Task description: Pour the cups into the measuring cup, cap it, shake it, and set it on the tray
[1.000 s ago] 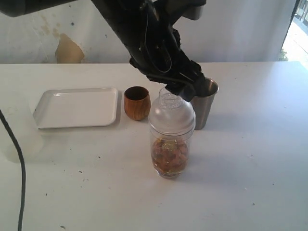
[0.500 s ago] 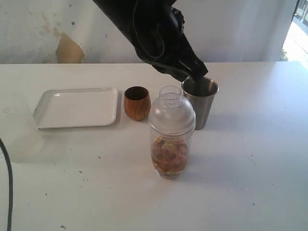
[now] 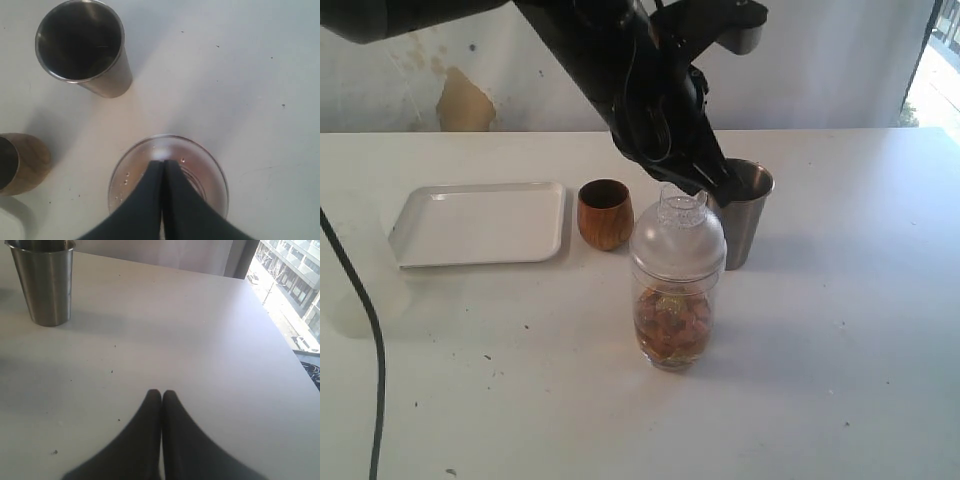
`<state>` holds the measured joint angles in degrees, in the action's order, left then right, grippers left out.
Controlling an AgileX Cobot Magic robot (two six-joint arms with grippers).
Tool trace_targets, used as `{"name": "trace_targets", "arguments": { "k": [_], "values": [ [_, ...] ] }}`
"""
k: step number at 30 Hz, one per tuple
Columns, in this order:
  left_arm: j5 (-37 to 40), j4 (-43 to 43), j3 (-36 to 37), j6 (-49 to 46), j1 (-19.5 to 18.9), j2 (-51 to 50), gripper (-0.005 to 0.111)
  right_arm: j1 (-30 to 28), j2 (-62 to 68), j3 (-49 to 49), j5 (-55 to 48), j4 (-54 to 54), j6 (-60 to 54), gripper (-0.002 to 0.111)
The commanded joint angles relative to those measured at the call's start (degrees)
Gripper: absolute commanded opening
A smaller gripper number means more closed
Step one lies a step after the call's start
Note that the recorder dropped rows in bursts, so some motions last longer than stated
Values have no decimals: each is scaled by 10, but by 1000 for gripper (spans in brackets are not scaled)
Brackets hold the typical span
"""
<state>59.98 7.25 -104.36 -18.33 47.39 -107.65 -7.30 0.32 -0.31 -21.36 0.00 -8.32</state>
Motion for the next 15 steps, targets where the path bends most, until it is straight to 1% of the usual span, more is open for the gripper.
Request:
{"name": "trace_targets", "arguments": {
  "k": [1, 15],
  "values": [
    [-1, 0, -3, -6, 2, 2, 0, -1, -3, 3, 2, 0, -5, 0],
    [25, -4, -3, -10, 2, 3, 0, -1, -3, 3, 2, 0, -5, 0]
  ]
}}
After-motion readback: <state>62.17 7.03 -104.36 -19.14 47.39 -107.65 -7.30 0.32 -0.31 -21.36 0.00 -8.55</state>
